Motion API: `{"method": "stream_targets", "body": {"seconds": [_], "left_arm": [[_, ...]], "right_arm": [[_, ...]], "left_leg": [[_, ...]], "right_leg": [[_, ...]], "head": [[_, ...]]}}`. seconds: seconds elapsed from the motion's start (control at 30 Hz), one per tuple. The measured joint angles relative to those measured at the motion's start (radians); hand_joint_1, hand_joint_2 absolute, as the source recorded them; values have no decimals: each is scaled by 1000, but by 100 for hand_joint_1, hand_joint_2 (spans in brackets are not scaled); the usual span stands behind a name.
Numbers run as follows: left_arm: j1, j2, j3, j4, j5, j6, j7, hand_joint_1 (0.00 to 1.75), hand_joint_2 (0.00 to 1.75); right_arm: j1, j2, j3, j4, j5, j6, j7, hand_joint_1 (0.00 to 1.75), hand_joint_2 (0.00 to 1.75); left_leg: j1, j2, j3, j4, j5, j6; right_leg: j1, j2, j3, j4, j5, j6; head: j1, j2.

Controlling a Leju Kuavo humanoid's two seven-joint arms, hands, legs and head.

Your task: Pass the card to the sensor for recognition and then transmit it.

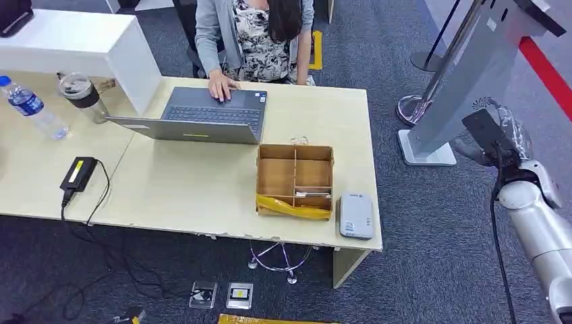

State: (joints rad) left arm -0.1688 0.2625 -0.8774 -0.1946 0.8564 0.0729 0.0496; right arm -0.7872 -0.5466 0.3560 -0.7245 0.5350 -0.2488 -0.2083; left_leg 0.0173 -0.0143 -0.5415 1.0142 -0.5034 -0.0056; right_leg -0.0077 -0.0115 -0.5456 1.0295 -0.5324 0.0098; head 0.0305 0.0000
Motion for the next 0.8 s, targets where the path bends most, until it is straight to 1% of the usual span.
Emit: {"method": "stream_targets", "body": {"seconds": [0.1,0.13,0.17,0.2,0.23,0.33,0.53,0.8], "left_arm": [[0,0,-1,0,0,0,-1,0,0],[0,0,-7,0,-1,0,-3,0,0],[-2,0,-9,0,-1,0,-4,0,0],[-3,-7,-13,0,-3,0,-6,0,0],[-2,-8,-22,0,-9,1,-7,0,0],[-3,-10,-32,0,-13,2,-7,0,0],[-4,-11,-37,0,-16,3,-6,0,0],[-4,-13,-37,0,-19,3,-6,0,0]], "right_arm": [[-1,9,19,-7,21,-15,-1,0,175],[-14,31,69,-27,66,-40,-5,0,175],[-17,40,89,-34,81,-47,-7,0,175],[-27,85,157,-38,99,-67,-19,0,175],[-49,134,206,-26,85,-92,-49,0,175],[-51,161,224,-13,70,-96,-64,0,175],[-51,192,241,0,64,-96,-72,0,175],[-51,201,247,6,20,-38,-55,0,175]], "left_leg": [[0,1,0,0,0,0],[0,4,1,0,0,0],[0,5,1,0,0,0],[0,0,-1,0,1,0],[0,0,-1,0,1,0],[0,0,-1,0,1,0],[0,1,-2,0,1,0],[0,1,-1,0,1,0]], "right_leg": [[0,0,0,0,0,0],[0,4,-2,0,0,0],[0,5,-2,0,1,0],[0,-1,-3,0,0,0],[0,1,-4,0,0,0],[0,0,-4,0,0,0],[0,2,-4,0,0,0],[0,2,-4,0,1,0]], "head": [[0,0],[-1,0],[-1,0],[-1,0],[-1,0],[0,0],[-1,0],[-1,0]]}}
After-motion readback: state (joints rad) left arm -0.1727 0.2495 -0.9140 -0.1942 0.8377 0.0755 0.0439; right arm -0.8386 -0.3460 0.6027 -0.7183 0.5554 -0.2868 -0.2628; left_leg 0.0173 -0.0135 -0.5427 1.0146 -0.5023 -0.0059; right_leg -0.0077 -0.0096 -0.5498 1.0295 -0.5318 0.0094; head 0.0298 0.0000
